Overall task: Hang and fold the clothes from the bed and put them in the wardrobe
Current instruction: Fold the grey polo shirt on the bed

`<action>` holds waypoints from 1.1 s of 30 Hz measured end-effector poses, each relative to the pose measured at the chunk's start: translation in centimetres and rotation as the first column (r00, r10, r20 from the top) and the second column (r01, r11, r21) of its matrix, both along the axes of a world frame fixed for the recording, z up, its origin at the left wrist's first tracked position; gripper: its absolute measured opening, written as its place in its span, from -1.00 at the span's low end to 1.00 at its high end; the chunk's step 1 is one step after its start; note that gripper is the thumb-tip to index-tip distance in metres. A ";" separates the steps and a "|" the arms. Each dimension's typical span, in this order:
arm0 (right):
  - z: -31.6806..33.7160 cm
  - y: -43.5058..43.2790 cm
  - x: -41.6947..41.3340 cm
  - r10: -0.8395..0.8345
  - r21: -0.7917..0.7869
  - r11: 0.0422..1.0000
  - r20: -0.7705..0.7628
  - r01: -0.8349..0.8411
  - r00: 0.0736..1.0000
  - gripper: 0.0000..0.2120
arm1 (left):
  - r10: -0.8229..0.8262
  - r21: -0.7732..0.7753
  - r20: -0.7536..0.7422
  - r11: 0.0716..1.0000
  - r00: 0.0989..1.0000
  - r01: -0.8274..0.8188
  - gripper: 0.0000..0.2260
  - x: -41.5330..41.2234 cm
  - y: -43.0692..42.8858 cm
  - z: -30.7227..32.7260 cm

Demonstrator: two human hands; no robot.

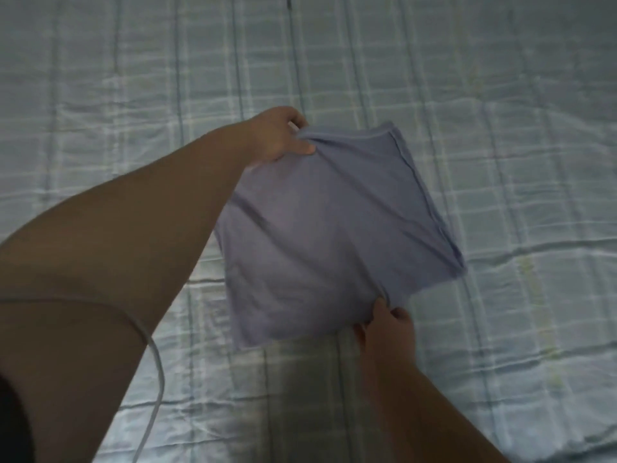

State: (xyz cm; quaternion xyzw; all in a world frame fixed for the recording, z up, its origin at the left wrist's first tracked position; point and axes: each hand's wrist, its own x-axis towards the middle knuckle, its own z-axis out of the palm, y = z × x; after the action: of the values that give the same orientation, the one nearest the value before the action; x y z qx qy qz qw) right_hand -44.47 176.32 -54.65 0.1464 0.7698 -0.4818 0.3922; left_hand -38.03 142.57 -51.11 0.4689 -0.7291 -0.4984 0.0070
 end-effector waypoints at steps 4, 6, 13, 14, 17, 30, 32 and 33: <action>2.9 2.2 -1.7 0.017 -0.073 0.997 -0.075 -0.023 0.997 -0.76 | 0.156 0.149 -0.138 0.980 0.978 -0.135 -0.66 3.0 2.6 4.1; 4.8 3.4 -2.7 -0.024 -0.144 0.990 -0.099 0.009 0.995 -0.81 | 0.196 0.162 -0.179 0.973 0.964 -0.168 -0.70 4.5 5.1 6.2; 10.1 9.0 -5.8 0.210 -0.370 0.875 -0.287 -0.310 0.935 -0.70 | 0.356 0.054 -0.210 0.934 0.910 -0.353 -0.84 11.3 17.6 10.1; 10.1 10.0 -6.3 0.282 -0.363 0.838 -0.351 -0.408 0.893 -0.67 | 0.372 0.052 -0.214 0.928 0.903 -0.369 -0.79 12.3 20.0 10.4; 9.7 13.6 -7.4 0.478 -0.228 0.710 -0.538 -0.666 0.694 -0.62 | 0.430 0.032 -0.199 0.901 0.880 -0.433 -0.65 15.0 27.9 10.7; 10.4 26.6 -11.7 0.640 0.456 0.182 -0.728 -0.871 -0.247 -0.76 | 0.551 -0.379 0.251 0.813 0.796 -0.443 -0.80 17.4 55.6 10.6; 11.4 27.4 -12.2 0.612 0.507 0.189 -0.731 -0.841 -0.303 -0.77 | 0.562 -0.454 0.261 0.789 0.785 -0.414 -0.83 18.1 57.0 11.5; 12.0 27.5 -12.4 0.604 0.508 0.195 -0.736 -0.839 -0.306 -0.77 | 0.551 -0.487 0.253 0.783 0.795 -0.388 -0.85 18.5 57.2 11.9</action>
State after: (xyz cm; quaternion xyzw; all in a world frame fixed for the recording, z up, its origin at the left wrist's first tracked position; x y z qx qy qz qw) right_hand -56.87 203.82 -42.66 -0.6880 0.6824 -0.1972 0.1490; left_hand -19.49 199.78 -39.16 0.7140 -0.6604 -0.2145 0.0898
